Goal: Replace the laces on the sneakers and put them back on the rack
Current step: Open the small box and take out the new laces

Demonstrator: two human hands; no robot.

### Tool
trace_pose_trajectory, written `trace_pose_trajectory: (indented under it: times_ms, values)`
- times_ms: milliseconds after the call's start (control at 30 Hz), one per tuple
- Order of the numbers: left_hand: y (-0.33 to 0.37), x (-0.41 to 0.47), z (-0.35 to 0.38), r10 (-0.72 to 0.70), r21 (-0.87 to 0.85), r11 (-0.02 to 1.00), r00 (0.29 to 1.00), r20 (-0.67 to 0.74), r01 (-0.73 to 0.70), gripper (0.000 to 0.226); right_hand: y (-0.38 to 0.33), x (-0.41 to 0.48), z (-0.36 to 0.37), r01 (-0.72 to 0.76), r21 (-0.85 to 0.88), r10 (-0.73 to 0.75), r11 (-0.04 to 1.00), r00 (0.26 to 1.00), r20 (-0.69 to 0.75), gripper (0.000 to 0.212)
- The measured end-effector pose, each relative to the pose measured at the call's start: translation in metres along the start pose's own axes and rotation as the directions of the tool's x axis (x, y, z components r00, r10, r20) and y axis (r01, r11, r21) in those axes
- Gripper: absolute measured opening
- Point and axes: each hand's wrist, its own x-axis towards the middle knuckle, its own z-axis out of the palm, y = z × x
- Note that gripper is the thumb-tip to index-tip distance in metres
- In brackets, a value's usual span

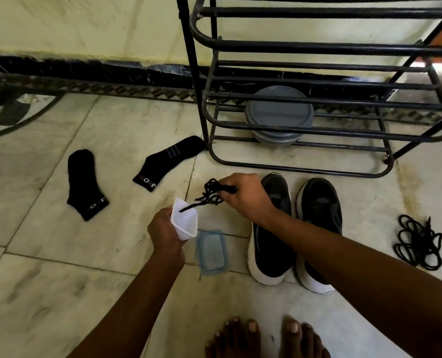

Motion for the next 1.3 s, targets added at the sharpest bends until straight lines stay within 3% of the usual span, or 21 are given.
trace_pose_trajectory:
  times_ms: [167, 267, 467, 600, 733, 867, 1000, 1100, 1200, 1300]
  values:
    - [-0.010, 0.004, -0.008, 0.054, 0.080, 0.996, 0.997, -0.050, -0.050, 0.032, 0.019, 0.022, 0.001, -0.086, -0.294, 0.146, 0.952, 0.971, 0.189, 0.013]
    - [-0.014, 0.004, -0.006, 0.046, 0.090, 0.995, 0.997, -0.064, -0.040, 0.034, 0.019, 0.031, 0.002, -0.056, -0.441, 0.207, 0.896, 0.931, 0.301, 0.019]
    - [-0.011, 0.008, -0.007, -0.019, -0.039, 0.999, 0.993, -0.114, 0.015, 0.023, 0.004, 0.026, -0.003, -0.003, -0.522, 0.226, 0.853, 0.903, 0.364, 0.061]
    - [-0.010, 0.018, -0.011, -0.139, -0.203, 0.973, 0.982, -0.132, 0.110, 0.014, -0.024, -0.009, 0.011, 0.075, -0.625, 0.175, 0.777, 0.928, 0.329, 0.063]
    - [-0.011, 0.016, -0.008, -0.129, -0.223, 0.970, 0.982, -0.139, 0.096, 0.014, -0.036, -0.044, 0.047, 0.160, -0.638, 0.221, 0.753, 0.853, 0.474, 0.081]
    - [-0.011, 0.013, -0.009, -0.111, -0.221, 0.971, 0.990, -0.090, 0.089, 0.017, -0.028, -0.058, 0.068, 0.178, -0.621, 0.218, 0.763, 0.834, 0.507, 0.110]
    - [-0.013, 0.014, -0.012, -0.116, -0.222, 0.969, 0.993, -0.035, 0.106, 0.019, -0.022, -0.056, 0.067, 0.213, -0.645, 0.201, 0.734, 0.839, 0.506, 0.099]
    - [-0.014, 0.014, -0.012, -0.117, -0.211, 0.971, 0.993, -0.030, 0.108, 0.024, -0.028, -0.056, 0.064, 0.182, -0.618, 0.231, 0.765, 0.818, 0.527, 0.102]
    - [-0.013, 0.013, -0.012, -0.112, -0.253, 0.961, 0.994, 0.000, 0.108, 0.027, -0.034, -0.048, 0.052, -0.053, -0.394, 0.266, 0.917, 0.820, 0.507, 0.084]
    - [-0.008, 0.010, -0.009, -0.087, -0.344, 0.931, 0.991, 0.100, 0.117, 0.026, -0.042, -0.033, 0.030, -0.196, -0.162, 0.233, 0.967, 0.938, 0.258, 0.047]
